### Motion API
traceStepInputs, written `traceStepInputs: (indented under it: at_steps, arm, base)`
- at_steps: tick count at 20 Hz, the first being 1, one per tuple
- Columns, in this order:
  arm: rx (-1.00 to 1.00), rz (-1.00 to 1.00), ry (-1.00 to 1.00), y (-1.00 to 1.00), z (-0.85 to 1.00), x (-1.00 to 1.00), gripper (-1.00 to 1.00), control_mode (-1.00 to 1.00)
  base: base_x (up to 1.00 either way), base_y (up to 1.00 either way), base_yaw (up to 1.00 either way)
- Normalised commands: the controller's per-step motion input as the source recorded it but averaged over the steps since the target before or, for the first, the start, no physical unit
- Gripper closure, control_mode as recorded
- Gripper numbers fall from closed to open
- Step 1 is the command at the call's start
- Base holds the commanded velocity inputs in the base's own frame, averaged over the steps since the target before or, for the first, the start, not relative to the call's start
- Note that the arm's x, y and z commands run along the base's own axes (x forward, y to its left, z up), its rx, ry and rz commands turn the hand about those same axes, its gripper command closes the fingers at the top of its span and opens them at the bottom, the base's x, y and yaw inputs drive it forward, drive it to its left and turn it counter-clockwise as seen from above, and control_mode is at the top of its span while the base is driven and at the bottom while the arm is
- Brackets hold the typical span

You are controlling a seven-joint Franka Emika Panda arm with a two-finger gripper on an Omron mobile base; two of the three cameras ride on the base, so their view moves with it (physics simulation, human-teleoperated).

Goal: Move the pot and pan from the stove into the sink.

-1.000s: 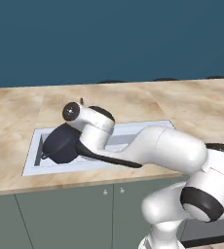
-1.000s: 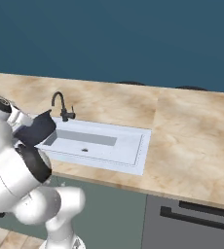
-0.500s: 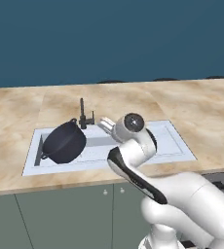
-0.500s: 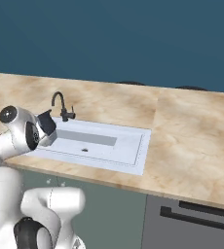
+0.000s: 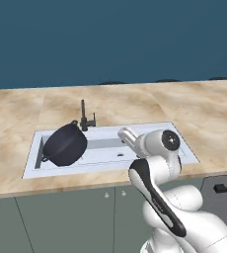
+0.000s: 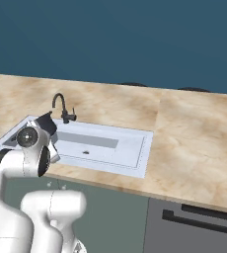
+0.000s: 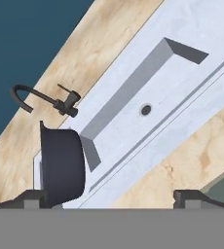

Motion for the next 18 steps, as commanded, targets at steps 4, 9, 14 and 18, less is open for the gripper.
traceStepInputs:
  at_steps: [4, 9, 14, 18]
  arm:
    - [0.00, 0.00, 0.00, 0.00, 0.00, 0.00, -1.00, -1.00]
    - [0.00, 0.00, 0.00, 0.00, 0.00, 0.00, -1.00, 1.00]
    - [0.00, 0.00, 0.00, 0.00, 0.00, 0.00, -1.00, 1.00]
    - [0.00, 0.00, 0.00, 0.00, 0.00, 0.00, -1.00, 1.00]
  base:
    - [0.00, 0.00, 0.00]
    - [-0.41, 0.00, 0.00]
    - [-0.74, 0.00, 0.00]
    - [-0.59, 0.01, 0.00]
